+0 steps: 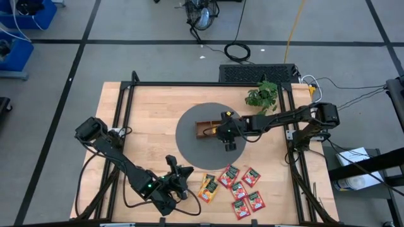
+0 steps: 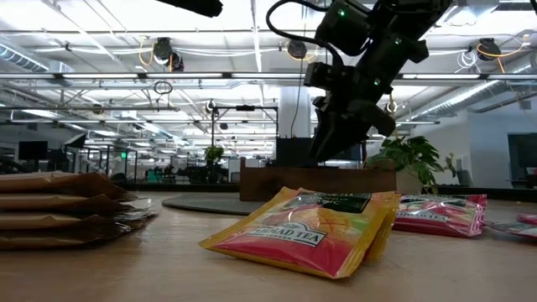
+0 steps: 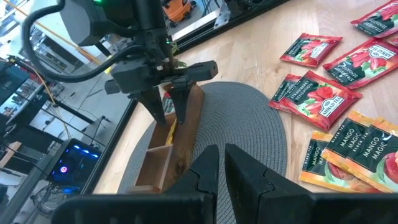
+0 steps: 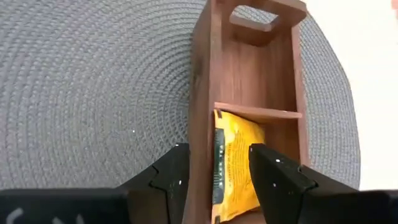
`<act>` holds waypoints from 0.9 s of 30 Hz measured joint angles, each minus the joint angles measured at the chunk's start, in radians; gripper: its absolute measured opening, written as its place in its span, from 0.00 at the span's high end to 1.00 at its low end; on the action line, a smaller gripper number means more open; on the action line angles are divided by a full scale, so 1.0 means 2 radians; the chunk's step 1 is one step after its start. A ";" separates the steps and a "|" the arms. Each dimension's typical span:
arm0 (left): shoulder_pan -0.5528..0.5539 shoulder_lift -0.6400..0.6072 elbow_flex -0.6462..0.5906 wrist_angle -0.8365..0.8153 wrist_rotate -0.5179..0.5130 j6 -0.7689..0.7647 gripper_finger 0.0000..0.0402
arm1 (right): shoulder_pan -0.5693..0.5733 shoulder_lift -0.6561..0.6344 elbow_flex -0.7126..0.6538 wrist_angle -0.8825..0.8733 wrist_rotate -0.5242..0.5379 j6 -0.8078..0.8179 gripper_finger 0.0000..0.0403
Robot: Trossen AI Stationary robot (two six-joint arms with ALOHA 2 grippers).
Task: Pick & Place Tea
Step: Put the yellow tea bag into the middle compartment of the wooden organizer
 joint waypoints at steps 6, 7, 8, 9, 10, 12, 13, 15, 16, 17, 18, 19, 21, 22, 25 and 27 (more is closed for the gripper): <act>0.000 0.000 0.000 0.000 0.000 0.000 0.91 | -0.004 0.000 -0.028 0.033 0.018 -0.004 0.62; 0.000 0.000 0.000 0.000 0.000 0.000 0.91 | -0.004 0.000 -0.030 0.041 0.027 -0.004 0.62; 0.000 0.000 0.000 0.000 0.000 0.000 0.91 | -0.005 0.000 -0.031 0.047 0.034 -0.005 0.62; 0.000 0.000 0.000 0.000 0.000 0.000 0.91 | -0.006 0.000 -0.031 0.052 0.036 -0.005 0.62; 0.000 0.000 0.000 0.000 0.000 0.000 0.91 | -0.007 0.000 -0.031 0.055 0.034 -0.005 0.63; 0.000 0.000 0.000 0.000 0.000 0.000 0.91 | -0.012 0.000 -0.031 0.054 0.011 -0.004 0.66; 0.000 0.000 0.000 0.000 0.000 0.000 0.91 | -0.015 0.000 -0.031 0.052 -0.002 -0.001 0.67; 0.000 0.000 0.000 0.000 0.000 0.001 0.91 | -0.020 0.000 -0.031 0.048 -0.024 0.006 0.72; 0.000 0.000 0.000 0.000 0.000 0.001 0.91 | -0.022 0.000 -0.031 0.048 -0.028 0.007 0.74; 0.000 0.000 0.000 0.000 0.000 0.001 0.91 | -0.023 0.000 -0.031 0.047 -0.029 0.007 0.76; 0.000 0.000 0.000 0.000 0.000 0.001 0.91 | -0.023 0.000 -0.031 0.046 -0.029 0.006 0.78; 0.000 0.000 0.000 0.000 0.000 0.001 0.91 | -0.025 0.000 -0.031 0.045 -0.029 0.005 0.79; 0.000 0.000 0.000 0.000 0.000 0.001 0.91 | -0.026 0.000 -0.031 0.046 -0.029 0.004 0.82; 0.000 0.000 0.000 0.001 0.000 0.001 0.91 | -0.026 0.000 -0.031 0.045 -0.029 0.004 0.83; 0.000 0.000 0.000 0.001 0.000 0.001 0.91 | -0.027 0.000 -0.031 0.039 -0.030 -0.001 0.87; 0.000 0.000 0.000 0.001 0.000 0.001 0.91 | -0.028 0.000 -0.031 0.037 -0.030 -0.001 0.90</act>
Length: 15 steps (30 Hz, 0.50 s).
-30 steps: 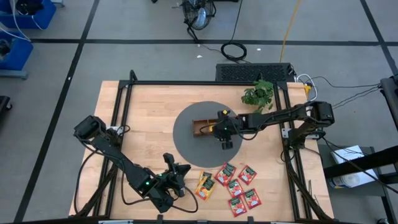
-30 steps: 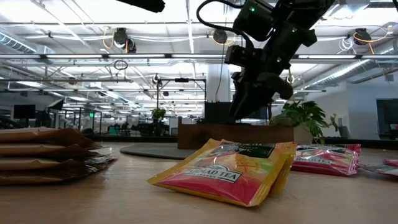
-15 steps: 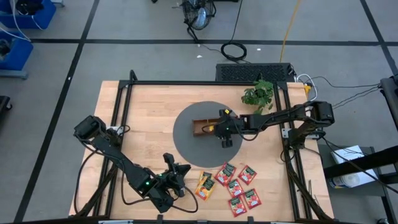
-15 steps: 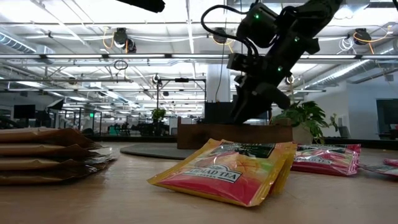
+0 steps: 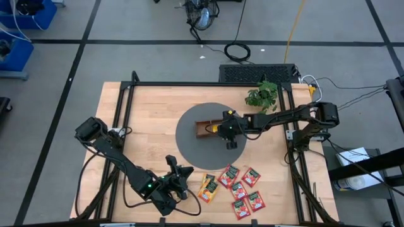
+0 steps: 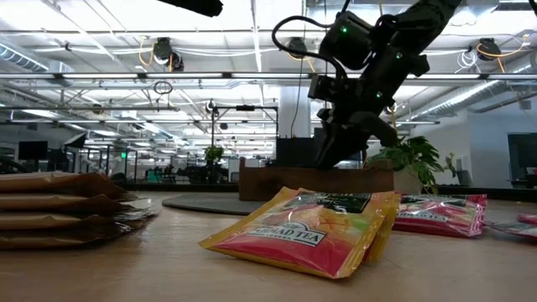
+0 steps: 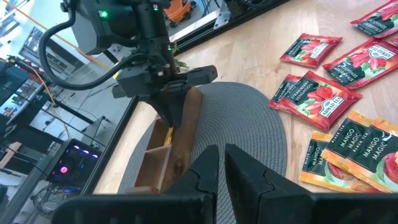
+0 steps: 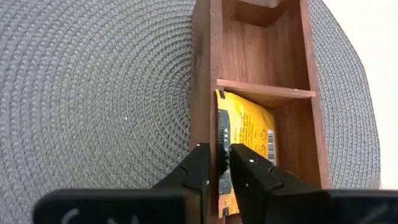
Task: Pick & Place Tea
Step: Put the yellow tea bag into the middle compartment of the wooden organizer
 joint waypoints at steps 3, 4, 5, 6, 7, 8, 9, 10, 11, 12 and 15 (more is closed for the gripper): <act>0.000 0.000 0.000 0.000 0.000 0.000 0.91 | -0.001 0.000 0.000 0.000 0.001 -0.002 0.94; 0.000 0.000 0.000 0.000 0.000 0.000 0.91 | -0.001 0.000 0.000 0.000 0.000 -0.002 0.96; 0.000 0.000 0.000 0.001 0.000 0.000 0.91 | -0.001 -0.001 0.000 0.001 0.000 -0.002 0.98; 0.000 0.000 0.000 0.001 0.000 0.000 0.91 | -0.001 -0.001 0.000 0.001 0.000 -0.003 0.99; 0.000 0.000 0.000 0.001 0.000 0.001 0.91 | -0.002 -0.001 0.000 0.001 0.001 -0.003 0.99; 0.000 0.000 0.000 0.001 0.000 0.000 0.91 | -0.002 -0.001 0.000 0.001 0.001 -0.003 0.99; 0.000 0.000 0.000 0.001 0.000 0.001 0.91 | -0.002 -0.001 0.000 0.001 0.001 -0.003 1.00; 0.000 0.000 0.000 0.001 0.000 0.001 0.91 | -0.003 -0.001 0.000 0.001 0.001 -0.003 1.00; 0.000 0.000 0.000 0.001 0.000 0.001 0.91 | -0.003 -0.001 0.000 0.001 0.002 -0.003 1.00; 0.000 0.000 0.000 0.001 0.000 0.001 0.91 | -0.003 -0.001 0.000 0.000 0.004 -0.004 1.00; 0.001 0.000 0.000 0.001 0.000 0.001 0.91 | -0.003 -0.001 0.005 -0.002 0.027 -0.008 1.00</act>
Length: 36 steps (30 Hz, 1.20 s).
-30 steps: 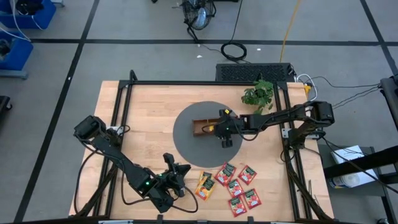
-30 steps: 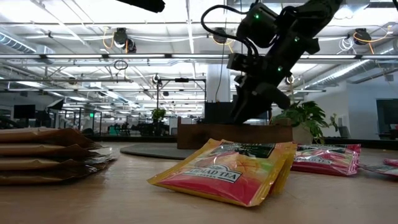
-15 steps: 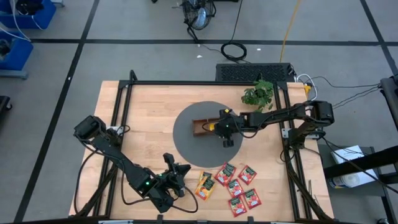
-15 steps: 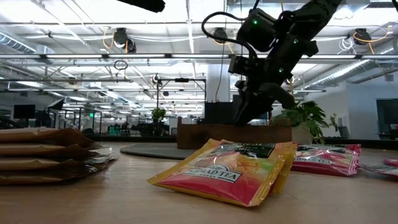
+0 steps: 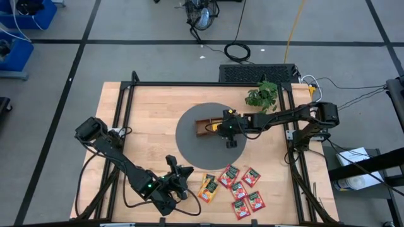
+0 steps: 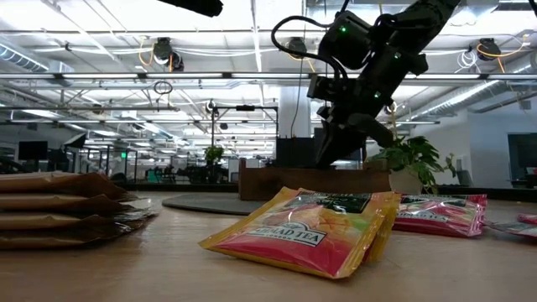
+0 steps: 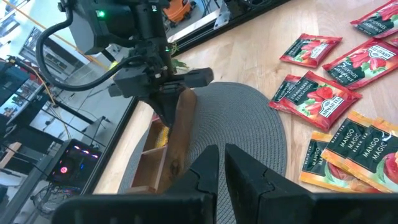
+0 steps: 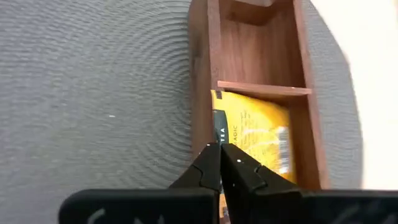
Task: Pick & Place Tea
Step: Put the yellow tea bag into the middle compartment of the wooden organizer
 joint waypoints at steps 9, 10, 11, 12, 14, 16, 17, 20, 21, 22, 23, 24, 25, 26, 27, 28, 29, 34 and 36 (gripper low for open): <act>0.009 0.000 0.000 0.000 0.009 -0.002 0.91 | -0.003 0.000 0.052 -0.043 0.014 -0.006 1.00; 0.009 0.000 0.000 0.000 0.009 -0.002 0.91 | -0.005 0.000 0.060 -0.054 0.014 -0.006 1.00; 0.009 0.000 0.000 0.000 0.011 -0.002 0.91 | -0.008 0.000 0.068 -0.064 0.013 -0.006 1.00; 0.009 0.000 0.000 0.000 0.014 -0.002 0.91 | -0.012 0.000 0.075 -0.076 0.013 -0.006 1.00; 0.009 0.000 0.000 0.000 0.016 -0.002 0.91 | -0.023 0.000 0.086 -0.093 0.005 0.000 1.00; 0.009 0.000 0.000 0.000 0.016 -0.004 0.91 | -0.039 0.000 0.092 -0.102 -0.024 0.013 1.00; 0.009 0.000 0.000 0.000 0.016 -0.004 0.91 | -0.048 0.000 0.095 -0.103 -0.042 0.019 1.00; 0.009 0.000 0.000 0.000 0.016 -0.005 0.91 | -0.072 0.000 0.096 -0.104 -0.071 0.026 1.00; 0.009 0.000 0.000 0.000 0.016 -0.005 0.91 | -0.080 0.000 0.096 -0.104 -0.075 0.026 1.00; 0.009 0.000 0.000 0.000 0.016 -0.005 0.91 | -0.087 0.000 0.096 -0.104 -0.078 0.025 1.00; 0.009 0.000 0.000 0.000 0.016 -0.005 0.91 | -0.092 0.000 0.096 -0.103 -0.078 0.023 1.00; 0.009 0.000 0.000 0.000 0.016 -0.005 0.91 | -0.097 0.000 0.096 -0.103 -0.078 0.021 1.00; 0.009 0.000 0.000 0.000 0.018 -0.005 0.91 | -0.101 0.000 0.096 -0.103 -0.078 0.018 1.00; 0.009 0.000 0.000 0.000 0.019 -0.005 0.91 | -0.103 0.000 0.096 -0.103 -0.078 0.016 1.00; 0.009 0.000 0.000 -0.001 0.021 -0.005 0.91 | -0.103 0.000 0.096 -0.104 -0.078 0.014 1.00; 0.009 0.000 0.000 -0.002 0.021 -0.005 0.91 | -0.101 0.000 0.096 -0.106 -0.079 0.014 1.00; 0.009 0.000 0.000 -0.004 0.021 -0.005 0.91 | -0.096 0.000 0.096 -0.112 -0.080 0.014 1.00; 0.009 0.000 -0.005 -0.005 0.021 -0.005 0.91 | -0.051 0.000 0.096 -0.123 -0.068 -0.013 1.00; 0.009 0.000 -0.006 -0.005 0.021 -0.005 0.91 | -0.027 -0.007 0.096 -0.125 -0.021 -0.018 1.00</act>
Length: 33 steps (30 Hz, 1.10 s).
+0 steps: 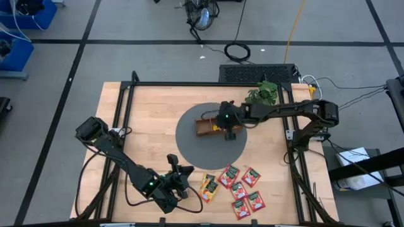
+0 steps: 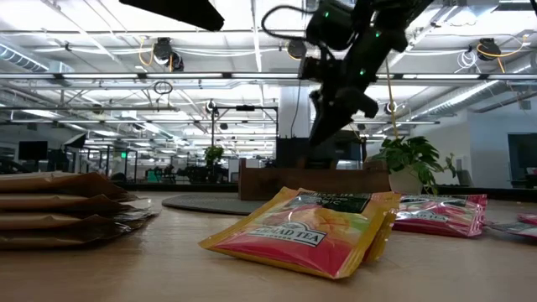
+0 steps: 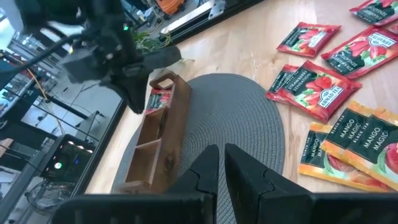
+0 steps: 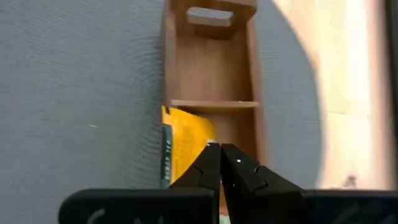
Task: Pick & Place Tea
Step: Put the yellow tea bag into the middle compartment of the wooden organizer
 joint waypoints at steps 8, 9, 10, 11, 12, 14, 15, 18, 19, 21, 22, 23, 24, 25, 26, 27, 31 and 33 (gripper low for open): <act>0.001 0.000 0.000 0.003 0.001 -0.002 0.91 | 0.070 -0.010 -0.004 -0.023 -0.111 0.061 1.00; 0.001 0.000 0.000 0.004 0.002 -0.002 0.91 | 0.072 -0.010 -0.007 -0.022 -0.111 0.061 1.00; 0.002 0.000 0.000 0.004 0.002 -0.002 0.91 | 0.072 -0.007 -0.008 -0.021 -0.109 0.062 1.00; 0.003 0.000 0.000 0.005 0.002 -0.003 0.91 | 0.071 -0.005 -0.008 -0.021 -0.109 0.066 1.00; 0.004 0.000 0.000 0.006 0.002 -0.005 0.91 | 0.067 0.000 -0.008 -0.023 -0.109 0.070 1.00; 0.006 0.000 0.000 0.005 0.002 -0.008 0.91 | 0.058 0.011 -0.008 -0.024 -0.111 0.076 1.00; 0.007 0.000 0.000 0.005 0.002 -0.009 0.91 | 0.054 0.019 -0.008 -0.026 -0.110 0.077 1.00; 0.009 0.000 0.000 0.004 0.002 -0.010 0.91 | 0.039 0.043 -0.009 -0.020 -0.104 0.070 1.00; 0.009 0.000 0.000 0.003 0.002 -0.010 0.91 | 0.034 0.048 -0.009 -0.013 -0.094 0.067 1.00; 0.010 0.000 0.000 0.002 0.002 -0.010 0.91 | 0.021 0.048 -0.009 -0.005 -0.073 0.057 1.00; 0.010 0.000 0.000 0.000 0.002 -0.010 0.91 | 0.013 0.047 -0.009 -0.001 -0.071 0.053 1.00; 0.010 0.000 0.000 0.000 0.002 -0.010 0.91 | 0.004 0.046 -0.009 0.004 -0.071 0.051 1.00; 0.010 0.000 0.000 0.000 0.002 -0.010 0.91 | -0.005 0.044 -0.009 0.007 -0.071 0.051 1.00; 0.010 0.000 0.000 -0.001 0.002 -0.010 0.91 | -0.014 0.043 -0.009 0.006 -0.070 0.049 1.00; 0.010 0.000 0.000 -0.001 0.002 -0.011 0.91 | -0.022 0.043 -0.009 0.007 -0.070 0.047 1.00; 0.010 0.000 0.000 -0.004 0.002 -0.014 0.91 | -0.031 0.042 -0.009 0.009 -0.070 0.041 1.00; 0.010 0.000 0.000 -0.009 0.002 -0.019 0.91 | -0.061 0.045 -0.009 0.016 -0.070 0.034 1.00; 0.010 0.000 0.000 -0.011 0.002 -0.019 0.91 | -0.070 0.046 -0.009 0.026 -0.070 0.033 1.00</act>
